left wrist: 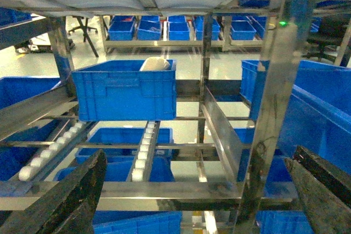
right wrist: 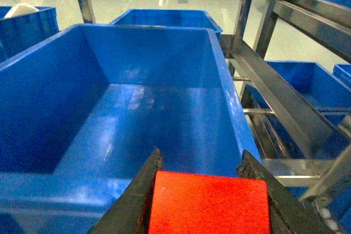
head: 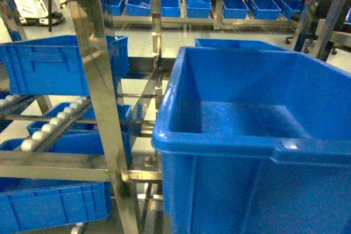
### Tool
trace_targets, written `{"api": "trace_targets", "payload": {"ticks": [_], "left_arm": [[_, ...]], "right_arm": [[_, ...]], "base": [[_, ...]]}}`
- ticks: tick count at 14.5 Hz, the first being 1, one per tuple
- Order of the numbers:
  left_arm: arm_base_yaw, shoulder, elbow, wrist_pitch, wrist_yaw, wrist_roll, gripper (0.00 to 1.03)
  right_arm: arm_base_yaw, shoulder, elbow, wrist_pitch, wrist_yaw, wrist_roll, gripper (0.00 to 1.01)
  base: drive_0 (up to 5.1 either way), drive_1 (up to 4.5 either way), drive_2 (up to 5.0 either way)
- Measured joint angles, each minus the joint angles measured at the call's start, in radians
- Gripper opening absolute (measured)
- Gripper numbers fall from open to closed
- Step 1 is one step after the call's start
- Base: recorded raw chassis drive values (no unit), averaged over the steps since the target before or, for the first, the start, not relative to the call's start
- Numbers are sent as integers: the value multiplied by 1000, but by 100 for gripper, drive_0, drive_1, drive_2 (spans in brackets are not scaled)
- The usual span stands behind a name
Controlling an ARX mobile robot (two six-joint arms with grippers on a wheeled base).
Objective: Place magnetic block on left shelf second layer
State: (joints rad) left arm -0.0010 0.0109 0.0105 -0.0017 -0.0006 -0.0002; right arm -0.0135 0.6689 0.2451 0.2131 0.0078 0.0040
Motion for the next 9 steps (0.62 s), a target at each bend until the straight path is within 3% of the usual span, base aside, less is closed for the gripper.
{"api": "trace_targets", "payload": {"ticks": [1, 7, 9], "left_arm": [[0, 0, 0, -2, -1, 0, 98], [0, 0, 0, -2, -1, 0, 98], [0, 0, 0, -2, -1, 0, 98]], "right_arm": [[-1, -3, 0, 3, 0, 0, 34], [0, 3, 0, 0, -3, 0, 34], [10, 61, 43, 26, -12, 21, 34]], "base": [[-307, 507, -157], [0, 0, 0], [0, 0, 0]]}}
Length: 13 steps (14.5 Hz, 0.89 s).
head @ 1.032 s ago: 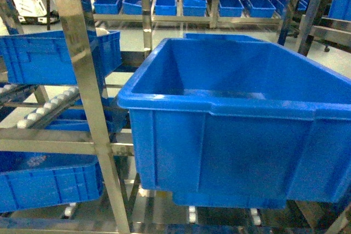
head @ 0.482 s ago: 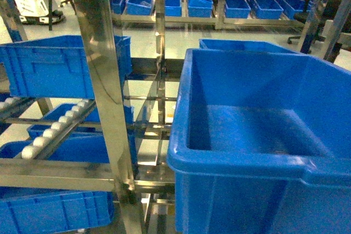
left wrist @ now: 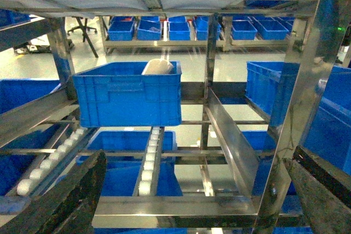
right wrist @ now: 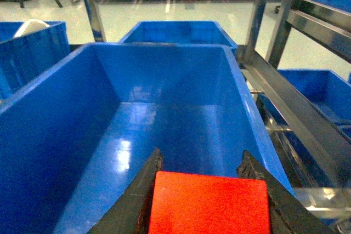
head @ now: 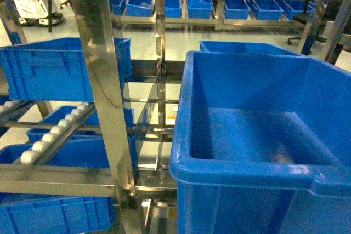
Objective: Place magnetic block on left shelf second layer
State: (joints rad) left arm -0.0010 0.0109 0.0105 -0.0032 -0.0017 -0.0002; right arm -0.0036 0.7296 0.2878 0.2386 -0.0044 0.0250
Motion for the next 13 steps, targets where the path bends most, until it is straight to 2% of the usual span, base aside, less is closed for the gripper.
{"api": "trace_targets", "payload": {"ticks": [2, 3, 4, 5, 6, 8, 9, 10, 11, 12, 13], "left_arm": [[0, 0, 0, 0, 0, 0, 98], [0, 0, 0, 0, 0, 0, 98], [0, 0, 0, 0, 0, 0, 98], [0, 0, 0, 0, 0, 0, 98], [0, 0, 0, 0, 0, 0, 98], [0, 0, 0, 0, 0, 0, 98], [0, 0, 0, 0, 1, 0, 98], [0, 0, 0, 0, 1, 0, 98], [0, 0, 0, 0, 0, 0, 98], [0, 0, 0, 0, 0, 0, 98], [0, 0, 0, 0, 1, 0, 98]], "right_arm": [[59, 182, 124, 92, 10, 29, 34], [95, 291, 179, 110, 17, 55, 34], [140, 438, 237, 161, 55, 62, 34], [188, 679, 352, 163, 79, 91, 34], [209, 838, 448, 137, 113, 126, 34], [220, 916, 499, 120, 120, 161, 34], [223, 927, 500, 122, 140, 170, 41], [234, 902, 461, 196, 203, 167, 56], [238, 886, 443, 220, 222, 161, 60], [248, 843, 395, 275, 265, 134, 67], [267, 765, 311, 349, 322, 92, 78]], "base": [[0, 0, 0], [0, 0, 0], [0, 0, 0], [0, 0, 0], [0, 0, 0], [0, 0, 0], [0, 0, 0], [0, 0, 0], [0, 0, 0], [0, 0, 0], [0, 0, 0]]}}
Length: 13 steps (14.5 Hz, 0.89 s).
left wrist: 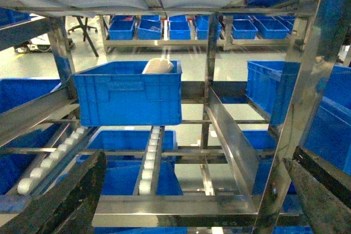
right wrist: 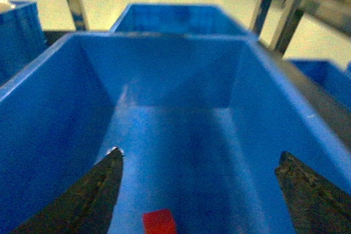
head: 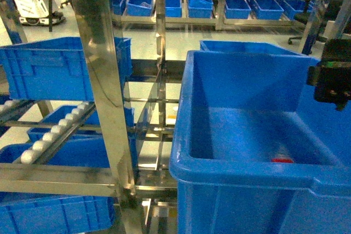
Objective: Place magnetic block on left shelf second layer
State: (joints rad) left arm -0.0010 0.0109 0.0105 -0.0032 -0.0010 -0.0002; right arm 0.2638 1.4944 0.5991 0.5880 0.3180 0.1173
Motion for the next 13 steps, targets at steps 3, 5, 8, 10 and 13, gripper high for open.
{"api": "trace_targets", "payload": {"ticks": [3, 5, 8, 10, 13], "left_arm": [[0, 0, 0, 0, 0, 0, 98], [0, 0, 0, 0, 0, 0, 98], [0, 0, 0, 0, 0, 0, 98], [0, 0, 0, 0, 0, 0, 98], [0, 0, 0, -2, 0, 0, 98]], "right_arm": [[154, -422, -377, 237, 256, -288, 97], [208, -794, -533, 153, 365, -433, 98], [-65, -1352, -471, -331, 181, -388, 98], [-83, -1343, -471, -413, 128, -308, 97], [-275, -1375, -455, -622, -274, -164, 65]], "base": [[0, 0, 0], [0, 0, 0], [0, 0, 0], [0, 0, 0], [0, 0, 0]]}}
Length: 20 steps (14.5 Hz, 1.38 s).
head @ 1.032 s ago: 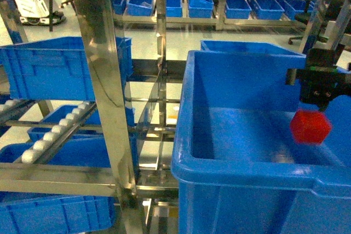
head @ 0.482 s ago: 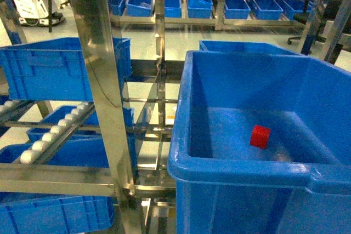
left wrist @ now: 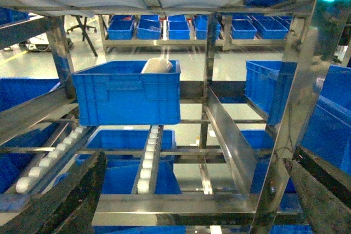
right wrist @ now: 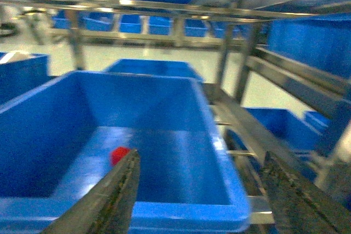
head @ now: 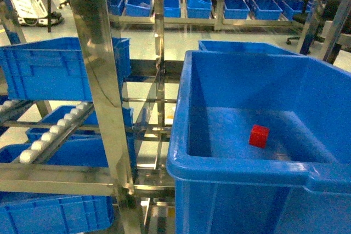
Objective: Place magnetic block on left shelf second layer
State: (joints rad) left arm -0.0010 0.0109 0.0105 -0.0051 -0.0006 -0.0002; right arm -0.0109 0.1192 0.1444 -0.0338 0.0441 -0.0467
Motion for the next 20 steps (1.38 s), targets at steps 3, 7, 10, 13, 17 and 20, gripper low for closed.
{"api": "trace_targets", "payload": {"ticks": [3, 7, 10, 13, 17, 20], "left_arm": [[0, 0, 0, 2, 0, 0, 98], [0, 0, 0, 2, 0, 0, 98], [0, 0, 0, 2, 0, 0, 98], [0, 0, 0, 2, 0, 0, 98], [0, 0, 0, 2, 0, 0, 98], [0, 0, 0, 2, 0, 0, 98]], "right_arm": [[15, -32, -36, 14, -45, 28, 30], [15, -57, -75, 21, -44, 32, 2], [15, -71, -91, 26, -44, 32, 2], [15, -114, -131, 29, -43, 32, 2], [15, -114, -131, 30, -43, 32, 32], [15, -114, -131, 30, -43, 32, 76]], "base": [[0, 0, 0], [0, 0, 0], [0, 0, 0], [0, 0, 0], [0, 0, 0], [0, 0, 0]]}}
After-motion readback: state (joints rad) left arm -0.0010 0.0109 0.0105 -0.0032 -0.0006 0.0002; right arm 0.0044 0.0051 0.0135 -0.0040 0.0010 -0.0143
